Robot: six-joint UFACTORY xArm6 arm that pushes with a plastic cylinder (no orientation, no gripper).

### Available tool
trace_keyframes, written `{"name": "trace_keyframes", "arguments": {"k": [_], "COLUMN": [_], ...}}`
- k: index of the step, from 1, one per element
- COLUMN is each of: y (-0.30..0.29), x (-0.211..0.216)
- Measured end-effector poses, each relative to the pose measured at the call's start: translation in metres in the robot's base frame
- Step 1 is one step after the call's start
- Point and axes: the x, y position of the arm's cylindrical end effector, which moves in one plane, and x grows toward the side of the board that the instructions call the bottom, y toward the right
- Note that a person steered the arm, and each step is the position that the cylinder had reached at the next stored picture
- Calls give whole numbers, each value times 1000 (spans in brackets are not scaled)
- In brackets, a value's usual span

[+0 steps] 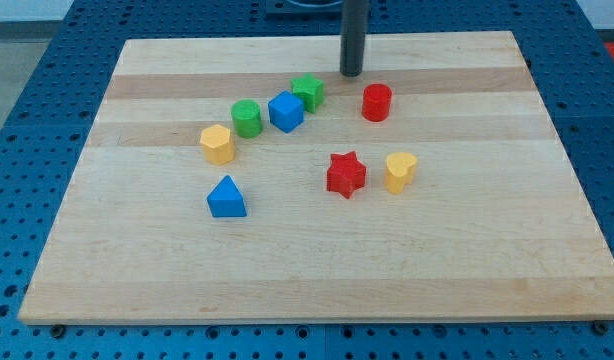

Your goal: Push the green star to the left of the red circle

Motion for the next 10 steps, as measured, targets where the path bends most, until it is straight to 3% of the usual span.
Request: {"name": "trace_keyframes", "arguments": {"k": [3,10], "y": [-76,-79], "x": [5,78]}}
